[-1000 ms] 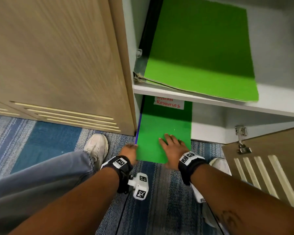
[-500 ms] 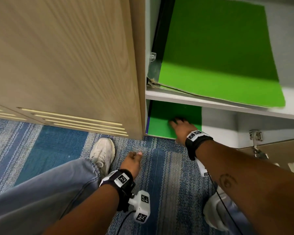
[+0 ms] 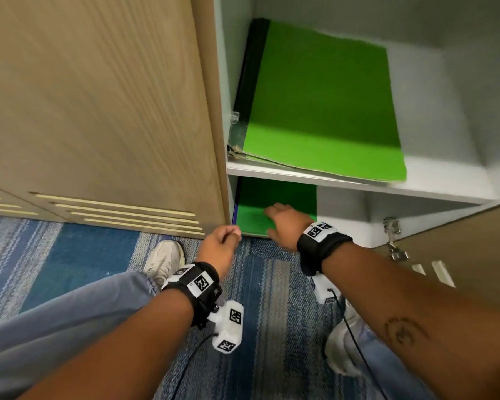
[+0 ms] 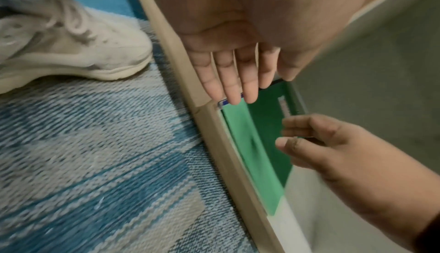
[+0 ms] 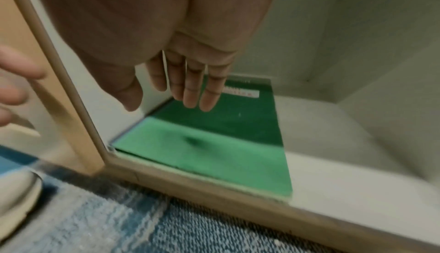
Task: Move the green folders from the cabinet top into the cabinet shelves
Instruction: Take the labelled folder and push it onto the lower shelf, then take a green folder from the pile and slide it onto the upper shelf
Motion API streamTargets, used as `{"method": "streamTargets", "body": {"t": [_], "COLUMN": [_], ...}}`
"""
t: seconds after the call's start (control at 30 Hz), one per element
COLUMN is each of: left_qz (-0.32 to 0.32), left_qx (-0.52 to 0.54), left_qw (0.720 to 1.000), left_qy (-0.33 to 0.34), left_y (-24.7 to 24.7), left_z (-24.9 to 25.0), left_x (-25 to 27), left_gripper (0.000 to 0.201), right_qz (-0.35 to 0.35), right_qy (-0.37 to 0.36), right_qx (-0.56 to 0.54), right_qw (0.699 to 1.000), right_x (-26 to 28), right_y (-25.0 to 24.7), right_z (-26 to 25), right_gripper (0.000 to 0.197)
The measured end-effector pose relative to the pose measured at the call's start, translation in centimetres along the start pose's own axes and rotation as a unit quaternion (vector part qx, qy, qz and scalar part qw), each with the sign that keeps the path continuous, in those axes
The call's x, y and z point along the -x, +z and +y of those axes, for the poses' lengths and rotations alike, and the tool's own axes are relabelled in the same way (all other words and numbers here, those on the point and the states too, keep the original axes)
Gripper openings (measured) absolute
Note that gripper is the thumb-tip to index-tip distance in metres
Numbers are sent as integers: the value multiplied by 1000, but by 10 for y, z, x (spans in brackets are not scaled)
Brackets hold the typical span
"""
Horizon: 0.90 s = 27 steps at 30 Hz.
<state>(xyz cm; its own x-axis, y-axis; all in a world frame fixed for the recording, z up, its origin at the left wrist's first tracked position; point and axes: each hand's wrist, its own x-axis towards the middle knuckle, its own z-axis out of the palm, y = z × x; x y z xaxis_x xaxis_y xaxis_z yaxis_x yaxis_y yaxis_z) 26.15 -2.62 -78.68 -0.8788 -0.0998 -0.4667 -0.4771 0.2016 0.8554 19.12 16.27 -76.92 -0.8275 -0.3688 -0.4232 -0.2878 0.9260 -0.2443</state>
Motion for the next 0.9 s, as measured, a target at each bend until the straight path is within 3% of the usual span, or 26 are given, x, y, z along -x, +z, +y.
{"method": "streamTargets", "body": {"t": [0.23,0.4,0.73,0.9], "left_qz": [-19,-12,-16,62], "left_qx": [-83,-62,-85,-132], "left_qw": [981,962,897,843], "left_qy": [175,264,433,518], "left_y": [-18,-35,-65,-83], "left_z": [117,201,351,419], "left_x": [54,108,215,261], "left_gripper": [21,20,17,14], "right_qz": [114,232,380,421], "right_qy": [-48,-75,-103,-104], "right_qx": [-48,-55,-54,-61], "right_qw": [991,968,918,899], "right_x": [91,169,285,323], "right_y": [-108,-187,-322,-376], "right_z": [-40,-73,-117,-126], "right_gripper": [38,25,24,25]}}
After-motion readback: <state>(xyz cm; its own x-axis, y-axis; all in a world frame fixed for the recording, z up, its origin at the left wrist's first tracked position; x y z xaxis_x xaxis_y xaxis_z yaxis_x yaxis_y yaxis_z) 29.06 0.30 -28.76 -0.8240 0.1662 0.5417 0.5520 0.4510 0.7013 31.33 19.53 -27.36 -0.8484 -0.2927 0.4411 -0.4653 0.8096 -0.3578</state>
